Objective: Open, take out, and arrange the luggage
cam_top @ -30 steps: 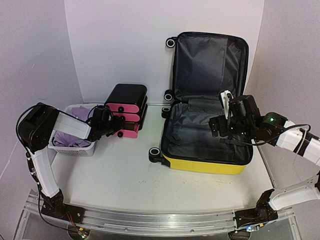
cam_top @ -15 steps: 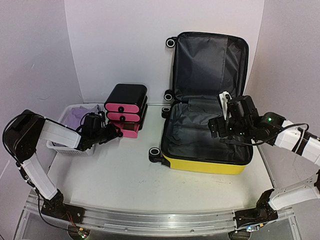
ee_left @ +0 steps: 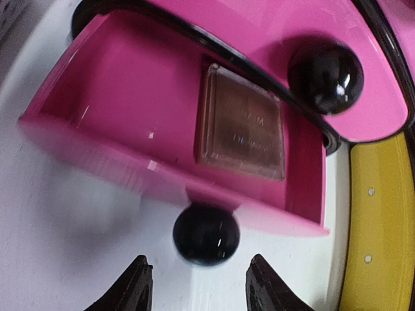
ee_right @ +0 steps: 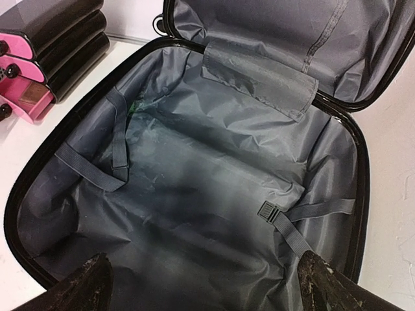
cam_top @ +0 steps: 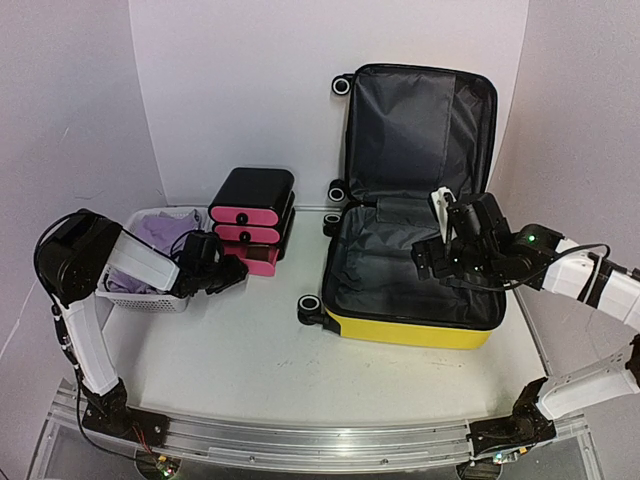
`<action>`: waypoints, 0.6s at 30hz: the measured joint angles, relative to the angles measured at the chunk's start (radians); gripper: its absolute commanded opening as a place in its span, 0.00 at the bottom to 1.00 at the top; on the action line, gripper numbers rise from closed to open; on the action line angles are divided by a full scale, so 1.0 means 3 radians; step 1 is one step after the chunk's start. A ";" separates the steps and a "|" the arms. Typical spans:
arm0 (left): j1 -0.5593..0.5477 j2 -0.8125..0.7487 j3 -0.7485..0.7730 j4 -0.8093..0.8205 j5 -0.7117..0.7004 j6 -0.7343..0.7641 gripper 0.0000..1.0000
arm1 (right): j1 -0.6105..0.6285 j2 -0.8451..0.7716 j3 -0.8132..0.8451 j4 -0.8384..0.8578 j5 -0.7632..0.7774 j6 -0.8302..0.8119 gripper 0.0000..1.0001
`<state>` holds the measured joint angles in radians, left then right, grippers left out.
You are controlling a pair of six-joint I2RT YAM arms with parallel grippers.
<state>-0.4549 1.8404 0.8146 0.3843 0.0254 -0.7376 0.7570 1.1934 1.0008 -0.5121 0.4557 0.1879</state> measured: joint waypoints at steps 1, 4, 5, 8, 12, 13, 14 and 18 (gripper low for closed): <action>0.0003 0.0047 0.0060 -0.0001 -0.0004 -0.0001 0.50 | 0.0000 -0.0006 0.0000 0.0000 0.0000 0.0000 0.98; 0.0009 0.0173 0.0242 -0.0004 -0.0006 0.0000 0.45 | 0.0000 -0.0036 0.0000 0.0000 0.0003 -0.0001 0.98; 0.0009 0.0217 0.0296 -0.0003 -0.0006 0.0001 0.42 | 0.0000 -0.0048 0.0000 0.0000 0.0003 -0.0001 0.98; 0.0009 0.0343 0.0445 -0.0006 -0.0022 0.0022 0.35 | 0.0000 -0.0085 0.0000 0.0000 0.0004 -0.0001 0.98; 0.0020 0.0465 0.0586 -0.0011 -0.0060 0.0029 0.32 | 0.0000 -0.0130 0.0000 -0.0004 0.0008 -0.0001 0.98; 0.0022 0.0481 0.0615 -0.0024 -0.0066 0.0032 0.32 | 0.0000 -0.0142 0.0000 -0.0006 0.0008 -0.0001 0.98; 0.0022 0.0491 0.0640 -0.0043 -0.0070 0.0036 0.32 | 0.0000 -0.0155 0.0000 -0.0009 0.0010 -0.0001 0.98; 0.0031 0.0542 0.0743 -0.0102 -0.0071 0.0065 0.32 | 0.0000 -0.0197 0.0000 -0.0014 0.0017 0.0000 0.98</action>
<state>-0.4458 2.0029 1.0374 0.3538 0.0040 -0.7181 0.7570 1.1343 1.0008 -0.5163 0.4606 0.1879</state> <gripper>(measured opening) 0.330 0.983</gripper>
